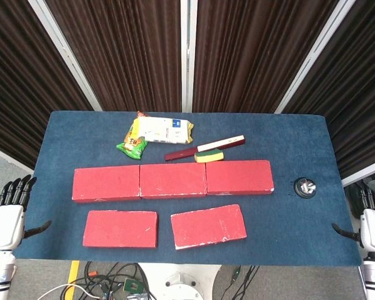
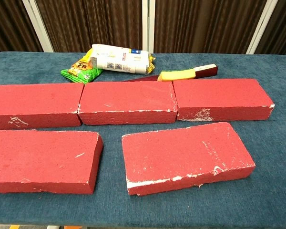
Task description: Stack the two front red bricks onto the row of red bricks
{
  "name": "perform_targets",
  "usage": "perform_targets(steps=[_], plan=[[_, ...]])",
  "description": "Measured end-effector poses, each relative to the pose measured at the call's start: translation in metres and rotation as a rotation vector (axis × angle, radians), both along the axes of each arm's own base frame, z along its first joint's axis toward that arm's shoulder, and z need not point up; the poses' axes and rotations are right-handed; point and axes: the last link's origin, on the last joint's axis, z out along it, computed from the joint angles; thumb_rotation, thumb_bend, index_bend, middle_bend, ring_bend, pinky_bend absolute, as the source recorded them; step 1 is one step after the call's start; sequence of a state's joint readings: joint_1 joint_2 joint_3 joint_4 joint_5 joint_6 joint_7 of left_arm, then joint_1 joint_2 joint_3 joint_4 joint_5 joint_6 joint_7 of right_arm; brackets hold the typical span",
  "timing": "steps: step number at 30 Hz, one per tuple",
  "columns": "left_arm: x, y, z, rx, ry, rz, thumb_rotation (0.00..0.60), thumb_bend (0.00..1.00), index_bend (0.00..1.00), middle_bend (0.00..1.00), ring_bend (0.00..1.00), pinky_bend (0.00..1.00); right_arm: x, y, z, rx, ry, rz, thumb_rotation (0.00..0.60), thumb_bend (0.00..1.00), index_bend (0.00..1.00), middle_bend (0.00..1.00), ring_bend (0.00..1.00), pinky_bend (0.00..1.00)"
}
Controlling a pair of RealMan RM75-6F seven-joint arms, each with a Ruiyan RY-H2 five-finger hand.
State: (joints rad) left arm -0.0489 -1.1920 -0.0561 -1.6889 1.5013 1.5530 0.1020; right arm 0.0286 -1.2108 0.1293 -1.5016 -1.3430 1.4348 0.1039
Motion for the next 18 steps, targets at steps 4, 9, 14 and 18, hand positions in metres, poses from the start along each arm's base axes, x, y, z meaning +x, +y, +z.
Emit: perform_targets(steps=[4,9,14,18], plan=[[0.0000,-0.0002,-0.0003,0.000,-0.001,0.000,0.600,0.00,0.00,0.00,0.00,0.00,0.0001,0.0000,-0.0004,0.003,0.001,0.000,0.600,0.00,0.00,0.00,0.00,0.00],[0.0004,0.0000,-0.0005,-0.002,0.001,-0.001,0.600,0.00,0.00,0.00,0.00,0.00,0.0011,-0.0001,-0.0004,0.006,-0.002,0.005,0.600,0.00,0.00,0.00,0.00,0.00],[0.0012,0.0013,-0.0017,-0.007,0.001,0.001,0.600,0.00,0.00,0.00,0.00,0.00,0.0034,-0.0022,-0.0014,0.017,-0.002,0.015,0.600,0.00,0.00,0.00,0.00,0.00],[0.0023,0.0031,-0.0047,-0.022,-0.002,0.002,0.600,0.00,0.00,0.00,0.00,0.00,0.0095,-0.0032,-0.0037,0.038,-0.006,0.040,0.600,0.00,0.00,0.00,0.00,0.00]])
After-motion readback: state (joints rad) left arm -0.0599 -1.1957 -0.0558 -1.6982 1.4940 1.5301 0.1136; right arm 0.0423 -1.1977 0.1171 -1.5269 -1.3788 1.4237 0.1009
